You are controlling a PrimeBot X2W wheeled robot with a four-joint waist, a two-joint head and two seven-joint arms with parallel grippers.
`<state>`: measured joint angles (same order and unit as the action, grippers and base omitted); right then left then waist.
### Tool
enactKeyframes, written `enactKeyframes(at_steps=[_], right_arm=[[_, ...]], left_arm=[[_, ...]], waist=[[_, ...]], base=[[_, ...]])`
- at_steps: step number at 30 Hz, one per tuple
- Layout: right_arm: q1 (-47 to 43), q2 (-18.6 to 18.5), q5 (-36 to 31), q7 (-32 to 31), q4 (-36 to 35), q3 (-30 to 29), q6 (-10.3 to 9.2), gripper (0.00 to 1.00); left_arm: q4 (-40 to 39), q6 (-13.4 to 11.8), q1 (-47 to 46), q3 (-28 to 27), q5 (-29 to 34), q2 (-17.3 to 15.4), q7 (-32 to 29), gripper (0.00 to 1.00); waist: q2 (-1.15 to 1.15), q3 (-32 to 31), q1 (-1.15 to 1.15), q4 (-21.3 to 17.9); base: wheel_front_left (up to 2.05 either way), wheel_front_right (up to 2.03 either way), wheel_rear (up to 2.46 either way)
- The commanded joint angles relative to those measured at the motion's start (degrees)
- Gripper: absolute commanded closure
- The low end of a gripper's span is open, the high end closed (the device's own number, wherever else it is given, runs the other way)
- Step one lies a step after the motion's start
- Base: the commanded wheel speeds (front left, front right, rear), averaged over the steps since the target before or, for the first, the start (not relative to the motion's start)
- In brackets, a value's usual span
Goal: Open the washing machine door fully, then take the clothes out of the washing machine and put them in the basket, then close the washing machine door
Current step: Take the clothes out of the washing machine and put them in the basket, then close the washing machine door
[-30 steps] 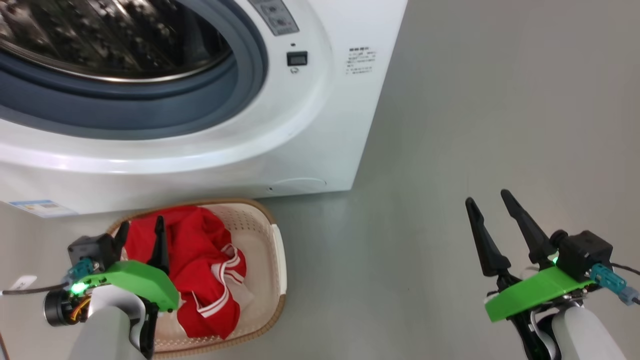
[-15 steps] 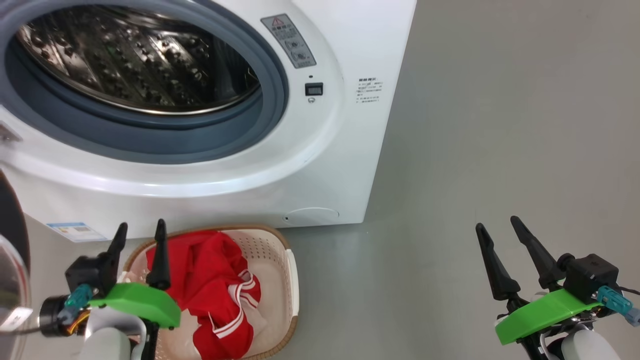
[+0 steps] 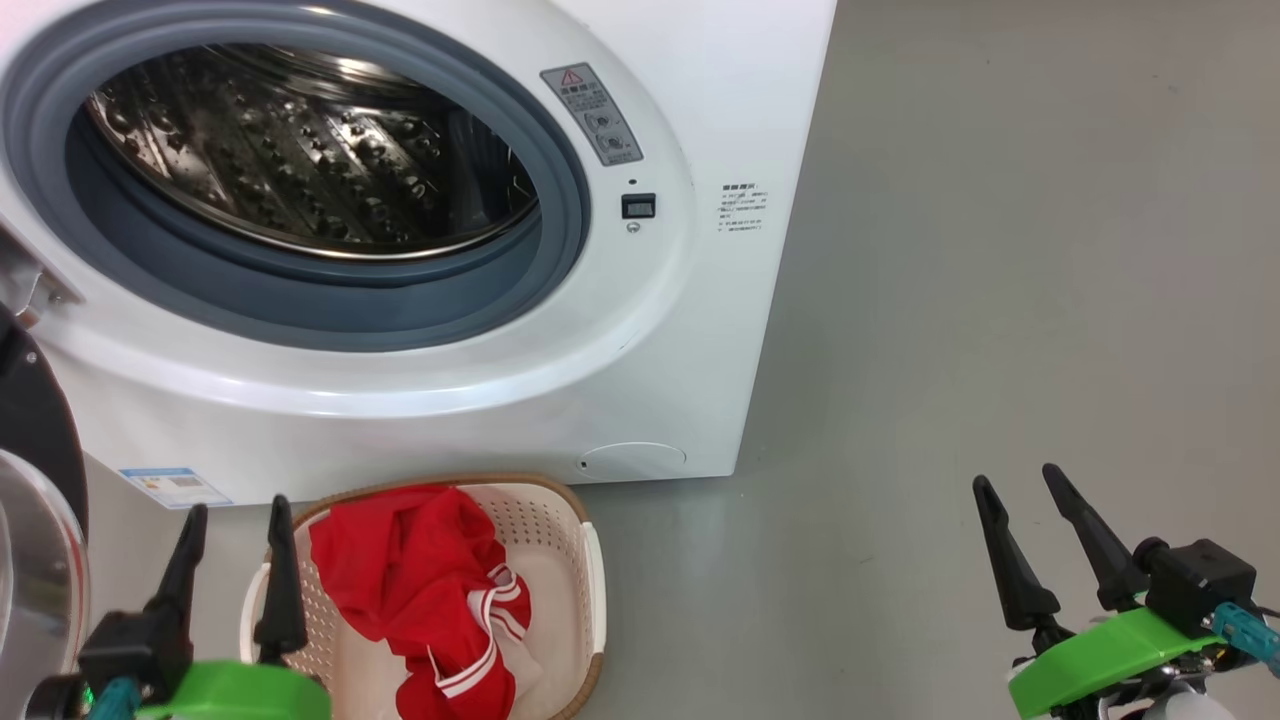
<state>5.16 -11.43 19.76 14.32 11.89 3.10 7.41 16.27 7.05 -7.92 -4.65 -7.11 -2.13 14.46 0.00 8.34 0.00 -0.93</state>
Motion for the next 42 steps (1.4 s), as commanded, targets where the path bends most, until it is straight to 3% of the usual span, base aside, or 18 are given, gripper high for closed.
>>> enactKeyframes(at_steps=[1,31,42], right_arm=[[-0.7,-0.6,0.2,0.7,-1.5,0.9,0.08,0.00],[-1.0,-0.4,-0.1,0.7,-2.0,0.4,0.08,0.00],[-1.3,-0.5,-0.2,0.7,-2.0,0.5,0.08,0.00]], left_arm=[[-2.6,-0.6,0.9,-2.1,0.2,-1.0,0.5,0.00],[-5.6,-2.3,2.4,0.2,-0.6,-0.8,0.5,0.00],[-5.5,-2.6,2.8,0.6,-0.8,-0.8,0.5,0.00]], waist=[[0.00,-0.2,0.00,0.0],[0.00,-0.2,0.00,0.4],[0.00,-0.6,0.00,0.7]], base=[[0.00,0.00,0.00],[0.00,0.00,0.00],[-0.84,0.84,0.00]])
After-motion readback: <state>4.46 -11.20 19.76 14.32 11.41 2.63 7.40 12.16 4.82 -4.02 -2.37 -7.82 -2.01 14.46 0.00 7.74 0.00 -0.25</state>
